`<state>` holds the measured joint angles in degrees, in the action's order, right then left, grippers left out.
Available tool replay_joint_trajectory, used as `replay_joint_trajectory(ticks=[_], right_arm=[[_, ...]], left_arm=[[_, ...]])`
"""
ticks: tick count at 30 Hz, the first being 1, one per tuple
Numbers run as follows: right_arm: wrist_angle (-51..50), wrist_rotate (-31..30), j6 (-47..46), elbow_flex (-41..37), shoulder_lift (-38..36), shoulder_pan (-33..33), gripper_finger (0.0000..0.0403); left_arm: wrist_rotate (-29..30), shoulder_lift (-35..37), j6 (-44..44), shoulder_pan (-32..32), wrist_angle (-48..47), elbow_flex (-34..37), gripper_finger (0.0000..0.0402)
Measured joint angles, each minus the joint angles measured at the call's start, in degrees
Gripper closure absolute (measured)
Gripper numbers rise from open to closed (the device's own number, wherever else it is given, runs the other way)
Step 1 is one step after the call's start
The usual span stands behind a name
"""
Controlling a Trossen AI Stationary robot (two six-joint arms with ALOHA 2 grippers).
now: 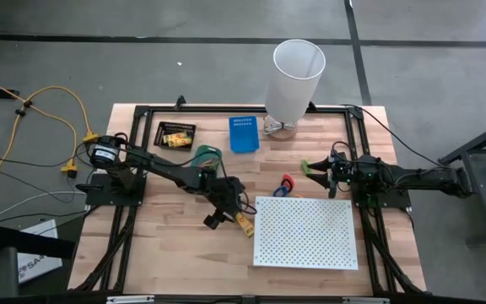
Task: Pick & Place Office Desk Supplies
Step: Put the yellow crayon box into the black bin
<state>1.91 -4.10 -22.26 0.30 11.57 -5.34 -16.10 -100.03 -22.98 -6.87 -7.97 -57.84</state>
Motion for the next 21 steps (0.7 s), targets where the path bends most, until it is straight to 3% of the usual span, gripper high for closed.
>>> replay_joint_trajectory(ticks=[11,21], right_arm=[[0.0,0.0,0.0,0.0,0.0,0.0,0.0215],[0.0,0.0,0.0,0.0,0.0,0.0,0.0215]], left_arm=[[-1.5,0.0,-1.2,0.2,0.2,0.0,0.0199],[-2.1,-0.2,-1.8,0.2,0.3,0.0,0.0130]])
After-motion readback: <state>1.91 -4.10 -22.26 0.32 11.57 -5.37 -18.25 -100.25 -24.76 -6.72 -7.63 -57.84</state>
